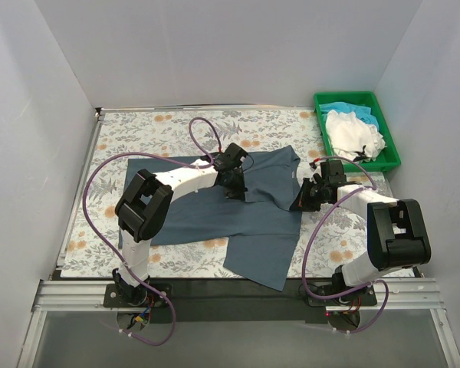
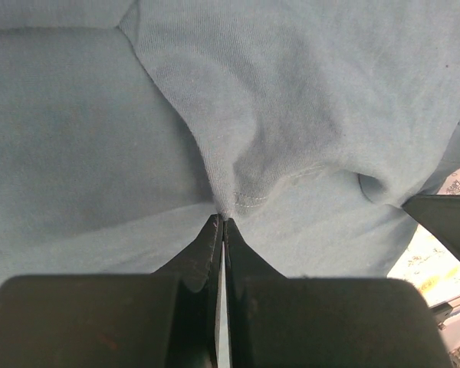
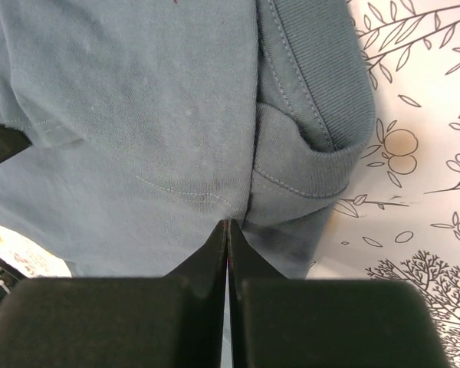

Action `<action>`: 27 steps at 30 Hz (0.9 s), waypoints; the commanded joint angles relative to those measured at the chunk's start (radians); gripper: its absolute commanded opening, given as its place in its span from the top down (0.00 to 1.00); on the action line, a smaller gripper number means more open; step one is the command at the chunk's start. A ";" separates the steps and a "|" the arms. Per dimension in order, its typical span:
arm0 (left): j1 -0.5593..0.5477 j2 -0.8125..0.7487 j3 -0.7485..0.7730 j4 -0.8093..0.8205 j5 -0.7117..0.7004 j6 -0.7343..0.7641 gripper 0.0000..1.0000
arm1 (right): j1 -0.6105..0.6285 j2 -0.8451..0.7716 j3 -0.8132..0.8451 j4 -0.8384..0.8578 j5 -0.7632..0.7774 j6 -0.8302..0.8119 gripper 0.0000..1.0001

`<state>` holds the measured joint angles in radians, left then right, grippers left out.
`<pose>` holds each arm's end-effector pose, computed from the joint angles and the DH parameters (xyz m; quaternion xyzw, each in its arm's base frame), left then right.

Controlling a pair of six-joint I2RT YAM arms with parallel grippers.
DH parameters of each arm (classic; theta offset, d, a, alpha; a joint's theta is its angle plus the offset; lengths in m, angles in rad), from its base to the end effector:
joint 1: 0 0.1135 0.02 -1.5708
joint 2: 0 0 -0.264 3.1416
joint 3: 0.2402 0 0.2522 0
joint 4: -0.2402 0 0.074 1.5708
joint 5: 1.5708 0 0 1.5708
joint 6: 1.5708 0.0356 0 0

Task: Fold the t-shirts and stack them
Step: Fold the tshirt

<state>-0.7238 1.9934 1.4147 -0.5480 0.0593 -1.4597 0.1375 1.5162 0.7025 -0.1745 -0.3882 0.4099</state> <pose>0.3082 -0.2752 0.1716 -0.3446 0.9121 -0.2087 0.0758 0.2718 0.0512 0.1510 0.0727 0.9387 0.2540 0.2214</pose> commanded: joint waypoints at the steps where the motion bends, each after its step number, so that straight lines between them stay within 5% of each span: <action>1: -0.005 -0.050 0.043 -0.023 -0.024 0.013 1.00 | -0.007 -0.005 -0.011 0.020 0.002 -0.014 0.99; 13: -0.005 -0.048 0.090 -0.084 -0.027 0.039 1.00 | -0.026 -0.059 0.065 -0.118 0.037 -0.066 0.99; 20: -0.005 -0.045 0.109 -0.105 -0.016 0.055 1.00 | -0.024 -0.030 0.058 -0.086 0.011 -0.054 0.73; 27: -0.005 -0.042 0.112 -0.109 -0.012 0.058 1.00 | -0.022 0.009 0.052 -0.039 -0.012 -0.034 0.71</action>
<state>-0.7238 1.9934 1.4899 -0.6434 0.0448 -1.4128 0.1173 1.5043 0.7368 -0.2550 -0.3752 0.3649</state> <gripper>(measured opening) 0.015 0.290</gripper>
